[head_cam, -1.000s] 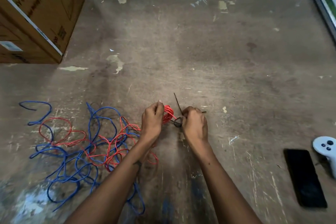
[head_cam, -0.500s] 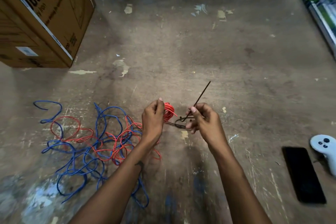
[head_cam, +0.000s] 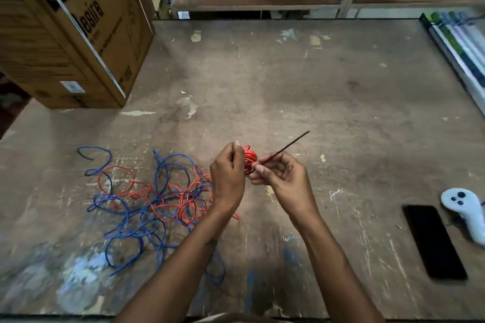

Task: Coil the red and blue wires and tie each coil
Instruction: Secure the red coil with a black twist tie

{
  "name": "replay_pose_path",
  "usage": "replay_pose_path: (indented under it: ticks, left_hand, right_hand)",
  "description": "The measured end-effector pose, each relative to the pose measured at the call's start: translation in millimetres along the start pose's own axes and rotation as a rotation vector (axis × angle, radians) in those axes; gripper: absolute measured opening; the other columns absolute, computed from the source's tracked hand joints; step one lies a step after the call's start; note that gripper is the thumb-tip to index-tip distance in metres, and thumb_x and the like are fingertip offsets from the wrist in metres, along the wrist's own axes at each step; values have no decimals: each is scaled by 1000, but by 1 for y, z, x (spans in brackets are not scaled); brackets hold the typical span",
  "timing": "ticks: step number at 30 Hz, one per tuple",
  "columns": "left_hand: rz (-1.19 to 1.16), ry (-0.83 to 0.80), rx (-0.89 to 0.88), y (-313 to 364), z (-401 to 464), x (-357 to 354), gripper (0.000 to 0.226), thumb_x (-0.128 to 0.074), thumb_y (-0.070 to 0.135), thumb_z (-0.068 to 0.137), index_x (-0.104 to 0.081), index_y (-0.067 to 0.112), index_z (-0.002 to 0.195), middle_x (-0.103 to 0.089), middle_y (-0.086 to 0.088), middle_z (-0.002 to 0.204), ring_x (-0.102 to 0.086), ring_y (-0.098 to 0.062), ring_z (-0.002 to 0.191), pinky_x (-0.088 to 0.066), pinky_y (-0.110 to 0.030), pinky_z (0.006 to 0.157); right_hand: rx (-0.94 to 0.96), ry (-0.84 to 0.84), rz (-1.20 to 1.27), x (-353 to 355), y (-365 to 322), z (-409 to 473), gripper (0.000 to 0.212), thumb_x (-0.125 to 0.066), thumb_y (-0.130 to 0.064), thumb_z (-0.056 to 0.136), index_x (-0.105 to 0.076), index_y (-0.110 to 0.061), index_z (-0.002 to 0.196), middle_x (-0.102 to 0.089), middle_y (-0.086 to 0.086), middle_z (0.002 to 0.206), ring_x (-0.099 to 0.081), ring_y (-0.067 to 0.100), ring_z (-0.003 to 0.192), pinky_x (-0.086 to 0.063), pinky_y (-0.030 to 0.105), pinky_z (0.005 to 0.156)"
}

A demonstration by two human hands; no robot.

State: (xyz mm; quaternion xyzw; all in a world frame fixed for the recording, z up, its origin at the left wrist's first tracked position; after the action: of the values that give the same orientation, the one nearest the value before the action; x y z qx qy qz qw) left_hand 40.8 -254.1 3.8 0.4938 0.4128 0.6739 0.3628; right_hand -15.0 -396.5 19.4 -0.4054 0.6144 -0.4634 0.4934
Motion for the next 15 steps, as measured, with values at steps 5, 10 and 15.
replay_pose_path:
  ticks: [5, 10, 15]
  left_hand:
    - [-55, 11, -83, 13, -9, 19, 37, -47, 30, 112, -47, 20, 76, -49, 10, 63, -44, -12, 61, -41, -48, 61]
    - [-158, -22, -52, 21, -19, 38, 37, -50, 29, 107, -39, 22, 72, -36, 11, 62, -32, -5, 61, -33, -35, 56]
    - [-348, -19, 114, 10, -21, 50, 29, -53, 35, 100, -49, 26, 73, -50, 6, 67, -45, -11, 67, -41, -36, 60]
  right_hand:
    - [308, 23, -423, -15, -17, -18, 13, -83, -5, 90, -79, -15, 97, -78, 0, 89, -75, 16, 79, -60, 36, 74]
    - [632, 98, -766, -29, -29, -31, 13, -85, -10, 90, -83, -21, 97, -54, -4, 101, -60, 10, 91, -51, 28, 75]
    - [863, 117, -994, -50, -27, -44, 6, -79, -13, 96, -82, -18, 96, -68, 4, 111, -63, 28, 92, -52, 49, 76]
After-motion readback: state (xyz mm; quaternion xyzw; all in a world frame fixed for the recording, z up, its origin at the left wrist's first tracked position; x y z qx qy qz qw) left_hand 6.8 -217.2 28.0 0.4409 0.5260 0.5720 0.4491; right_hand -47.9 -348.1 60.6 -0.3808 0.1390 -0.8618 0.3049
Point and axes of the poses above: each hand's wrist, its own z-axis towards the middle knuckle, its own x-axis out of the back of the hand, y = z × x, the point moved 4 cm from there along z, towards the middle knuckle
